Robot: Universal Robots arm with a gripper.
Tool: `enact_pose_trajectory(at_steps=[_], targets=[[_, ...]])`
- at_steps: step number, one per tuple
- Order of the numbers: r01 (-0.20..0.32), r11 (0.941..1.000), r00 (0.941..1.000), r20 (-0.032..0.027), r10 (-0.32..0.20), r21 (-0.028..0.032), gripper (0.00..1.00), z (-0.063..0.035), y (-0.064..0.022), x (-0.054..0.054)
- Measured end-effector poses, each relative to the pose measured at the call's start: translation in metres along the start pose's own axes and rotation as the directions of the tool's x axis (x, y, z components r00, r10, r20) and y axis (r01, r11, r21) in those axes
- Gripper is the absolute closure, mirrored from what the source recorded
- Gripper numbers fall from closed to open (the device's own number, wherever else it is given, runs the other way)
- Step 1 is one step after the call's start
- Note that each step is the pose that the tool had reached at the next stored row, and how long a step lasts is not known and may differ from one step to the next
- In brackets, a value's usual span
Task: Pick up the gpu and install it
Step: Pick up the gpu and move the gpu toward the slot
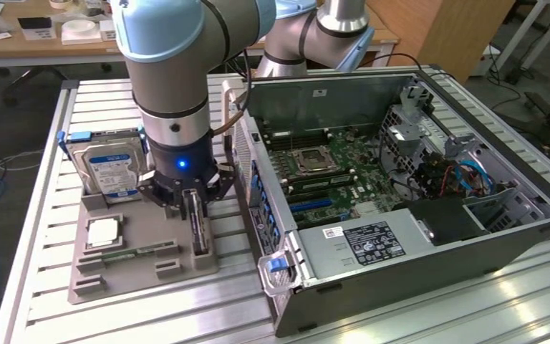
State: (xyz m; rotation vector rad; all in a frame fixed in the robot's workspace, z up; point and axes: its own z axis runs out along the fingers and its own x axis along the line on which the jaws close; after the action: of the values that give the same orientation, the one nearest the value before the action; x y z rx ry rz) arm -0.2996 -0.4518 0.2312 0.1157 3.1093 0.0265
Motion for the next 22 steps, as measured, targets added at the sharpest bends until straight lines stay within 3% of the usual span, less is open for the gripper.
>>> enact_pose_trajectory(at_steps=[5, 7, 16, 19, 22], targets=[[0.000, 1.0000, 1.0000, 0.0000, 0.000, 0.0000, 0.62, 0.0000, 0.0000, 0.0000], [0.000, 1.0000, 1.0000, -0.0001, 0.000, 0.0000, 0.73, 0.0000, 0.0000, 0.0000], [0.001, 1.0000, 1.0000, 0.0000, -0.001, -0.0003, 0.73, 0.0000, 0.0000, 0.0000], [0.023, 0.9997, 0.9997, -0.0006, -0.023, -0.0045, 0.73, 0.0001, 0.0000, -0.0006], [0.026, 0.9997, 0.9997, -0.0008, -0.026, -0.0048, 0.73, 0.0001, 0.0001, -0.0006]])
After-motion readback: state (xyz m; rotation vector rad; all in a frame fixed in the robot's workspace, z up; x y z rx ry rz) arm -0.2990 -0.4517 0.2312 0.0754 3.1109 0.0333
